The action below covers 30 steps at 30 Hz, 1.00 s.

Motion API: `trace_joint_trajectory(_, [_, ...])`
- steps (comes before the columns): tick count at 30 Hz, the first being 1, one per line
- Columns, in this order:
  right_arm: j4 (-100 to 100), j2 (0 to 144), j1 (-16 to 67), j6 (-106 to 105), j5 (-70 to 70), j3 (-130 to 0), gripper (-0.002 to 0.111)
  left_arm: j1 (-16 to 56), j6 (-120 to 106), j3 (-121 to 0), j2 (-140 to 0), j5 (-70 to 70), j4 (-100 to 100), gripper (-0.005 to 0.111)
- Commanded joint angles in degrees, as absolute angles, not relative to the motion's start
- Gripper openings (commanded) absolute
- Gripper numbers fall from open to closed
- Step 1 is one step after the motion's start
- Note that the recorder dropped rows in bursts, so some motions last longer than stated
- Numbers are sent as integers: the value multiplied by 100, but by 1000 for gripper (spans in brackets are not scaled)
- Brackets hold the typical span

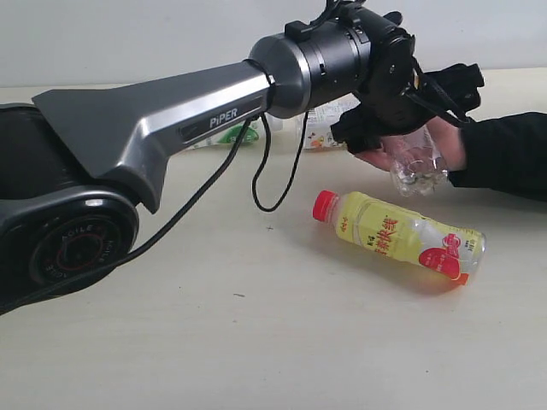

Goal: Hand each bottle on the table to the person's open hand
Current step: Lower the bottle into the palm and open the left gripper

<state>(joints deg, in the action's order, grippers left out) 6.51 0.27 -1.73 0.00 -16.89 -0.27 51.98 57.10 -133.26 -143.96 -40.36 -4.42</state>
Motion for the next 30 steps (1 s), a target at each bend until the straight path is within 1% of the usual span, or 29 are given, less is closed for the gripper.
trace_joint_trajectory(1, [598, 0, -202, 0, -1630, 0, 0, 5184, 5363, -13429, -14214, -4003, -525, 105])
trace_joint_trajectory(3, [598, 0, -202, 0, -1630, 0, 0, 5146, 5230, -13429, -14057, -4050, -525, 105])
trace_joint_trajectory(9, [598, 0, -202, 0, -1630, 0, 0, 5125, 4606, -13429, -13633, -4761, -695, 105])
trace_joint_trajectory(14, [598, 0, -202, 0, -1630, 0, 0, 5125, 3087, -13429, -13207, -5152, -733, 105])
trace_joint_trajectory(15, [598, 0, -202, 0, -1630, 0, 0, 5125, 2838, -13429, -13126, -5301, -733, 104])
trace_joint_trajectory(17, [598, 0, -202, 0, -1630, 0, 0, 5125, 2584, -13429, -12980, -5630, -733, 98])
trace_joint_trajectory(18, [598, 0, -202, 0, -1630, 0, 0, 5125, 2436, -13429, -12910, -5799, -733, 92])
trace_joint_trajectory(20, [598, 0, -202, 0, -1630, 0, 0, 5125, 2173, -13429, -12804, -6114, -733, 74])
trace_joint_trajectory(21, [598, 0, -202, 0, -1630, 0, 0, 5125, 1873, -13429, -12761, -6306, -733, 61])
trace_joint_trajectory(22, [598, 0, -202, 0, -1630, 0, 0, 5125, 1465, -13429, -12726, -6582, -706, 46])
trace_joint_trajectory(24, [598, 0, -202, 0, -1630, 0, 0, 5136, 730, -13415, -12684, -6996, -703, 9])
trace_joint_trajectory(25, [598, 0, -202, 0, -1630, 0, 0, 5136, 551, -13390, -12675, -6996, -717, 2])
trace_joint_trajectory(26, [598, 0, -202, 0, -1630, 0, 0, 5136, 522, -13293, -12641, -6996, -693, 3])
trace_joint_trajectory(30, [598, 0, -202, 0, -1630, 0, 0, 5136, 463, -12764, -12382, -6996, -655, 4])
